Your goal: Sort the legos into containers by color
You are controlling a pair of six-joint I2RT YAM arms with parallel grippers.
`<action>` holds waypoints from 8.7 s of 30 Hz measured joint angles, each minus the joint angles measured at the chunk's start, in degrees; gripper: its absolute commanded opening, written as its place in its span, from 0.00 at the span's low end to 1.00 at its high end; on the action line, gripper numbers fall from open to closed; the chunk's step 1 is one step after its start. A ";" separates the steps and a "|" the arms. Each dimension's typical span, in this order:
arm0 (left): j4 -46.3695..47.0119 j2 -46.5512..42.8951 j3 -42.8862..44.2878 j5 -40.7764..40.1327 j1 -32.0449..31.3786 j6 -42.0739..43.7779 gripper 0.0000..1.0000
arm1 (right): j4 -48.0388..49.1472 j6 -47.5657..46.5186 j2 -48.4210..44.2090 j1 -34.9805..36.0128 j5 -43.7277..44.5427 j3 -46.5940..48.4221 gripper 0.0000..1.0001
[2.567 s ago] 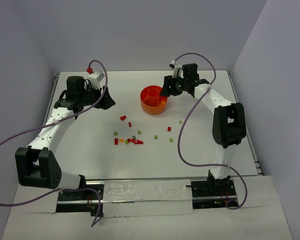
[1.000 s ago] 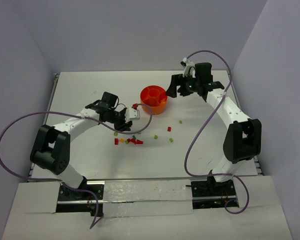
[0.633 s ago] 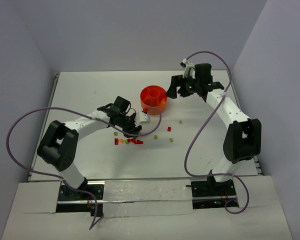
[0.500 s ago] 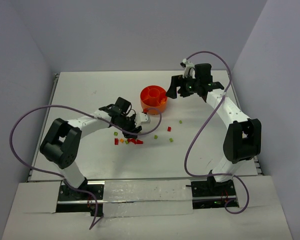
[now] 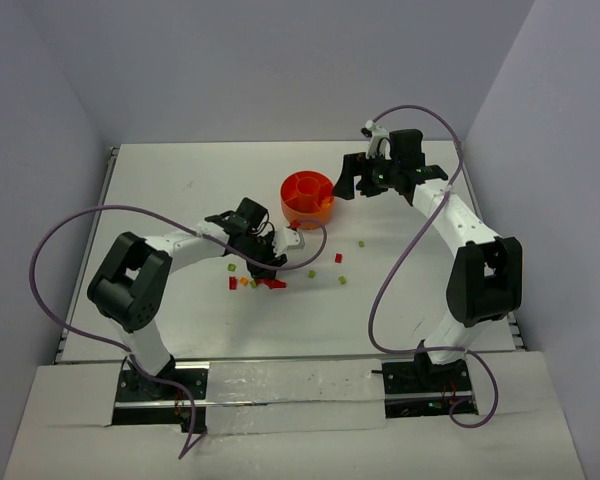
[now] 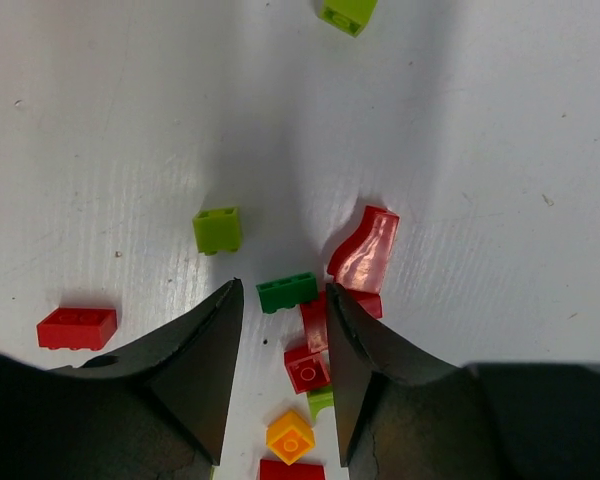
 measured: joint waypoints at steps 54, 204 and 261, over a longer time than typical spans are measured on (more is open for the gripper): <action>4.37 -14.40 -15.80 4.32 -1.85 3.48 0.62 | 0.52 -0.15 -0.56 -0.30 -1.40 -4.17 0.93; 5.29 -20.79 -6.73 2.60 5.96 -8.98 0.64 | -0.87 -0.01 10.43 13.85 4.76 8.81 0.00; -2.57 -23.24 -15.44 5.10 14.25 3.16 0.66 | -3.55 -6.45 14.59 18.47 19.59 10.78 0.45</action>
